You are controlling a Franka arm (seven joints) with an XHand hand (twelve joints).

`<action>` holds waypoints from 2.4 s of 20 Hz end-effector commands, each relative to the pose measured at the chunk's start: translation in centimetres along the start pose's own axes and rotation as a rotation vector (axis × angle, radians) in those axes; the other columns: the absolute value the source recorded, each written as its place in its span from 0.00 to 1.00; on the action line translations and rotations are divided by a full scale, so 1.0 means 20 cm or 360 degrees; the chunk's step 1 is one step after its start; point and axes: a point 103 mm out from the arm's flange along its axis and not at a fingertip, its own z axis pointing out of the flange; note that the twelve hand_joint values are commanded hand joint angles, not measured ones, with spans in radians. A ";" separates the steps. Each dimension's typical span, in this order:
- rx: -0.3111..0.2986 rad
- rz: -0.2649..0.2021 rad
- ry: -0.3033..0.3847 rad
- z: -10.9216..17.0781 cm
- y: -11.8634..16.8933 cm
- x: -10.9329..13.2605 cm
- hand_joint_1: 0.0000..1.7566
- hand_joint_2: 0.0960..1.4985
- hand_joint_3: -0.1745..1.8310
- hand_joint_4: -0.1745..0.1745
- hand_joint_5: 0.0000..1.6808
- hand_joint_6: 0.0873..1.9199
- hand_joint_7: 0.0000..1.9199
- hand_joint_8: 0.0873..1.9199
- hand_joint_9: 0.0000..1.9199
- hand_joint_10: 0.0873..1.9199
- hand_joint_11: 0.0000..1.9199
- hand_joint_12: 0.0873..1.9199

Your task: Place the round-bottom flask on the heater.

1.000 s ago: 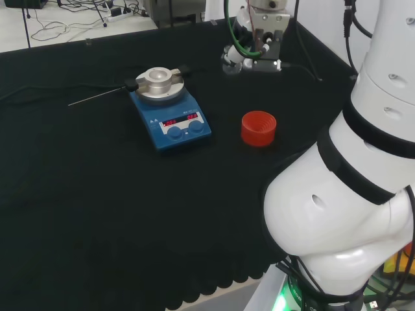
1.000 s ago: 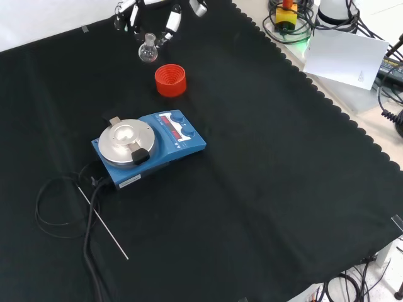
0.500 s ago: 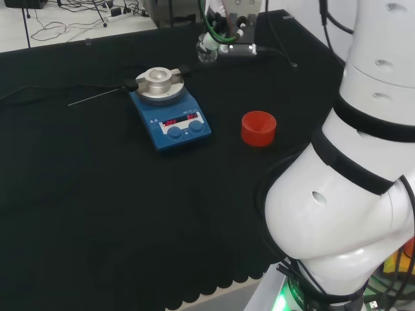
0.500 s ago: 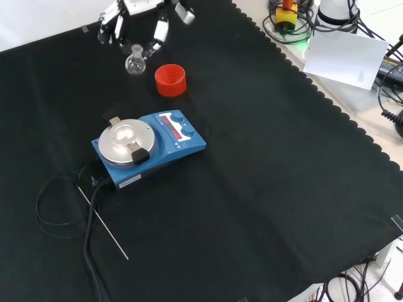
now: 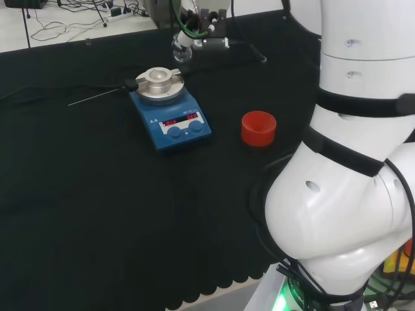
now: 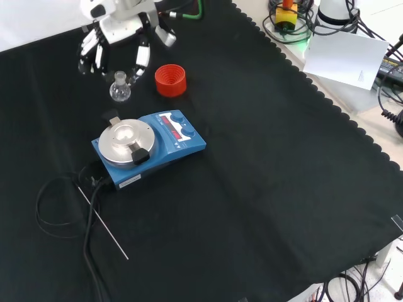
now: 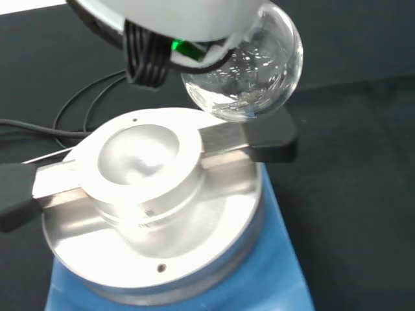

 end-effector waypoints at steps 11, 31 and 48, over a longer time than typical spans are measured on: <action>0.0158 -0.0116 0.0033 0.18 0.18 0.21 0.65 0.39 0.49 0.38 0.68 0.48 0.18 0.33 0.33 0.28 0.23 0.67; 0.0223 -0.0142 -0.0002 0.29 0.20 0.24 0.65 0.39 0.50 0.37 0.68 0.49 0.18 0.33 0.33 0.28 0.23 0.67; 0.0163 -0.0126 -0.0013 0.22 0.13 0.21 0.54 0.37 0.42 0.32 0.26 0.30 0.05 0.32 0.21 0.34 0.14 0.70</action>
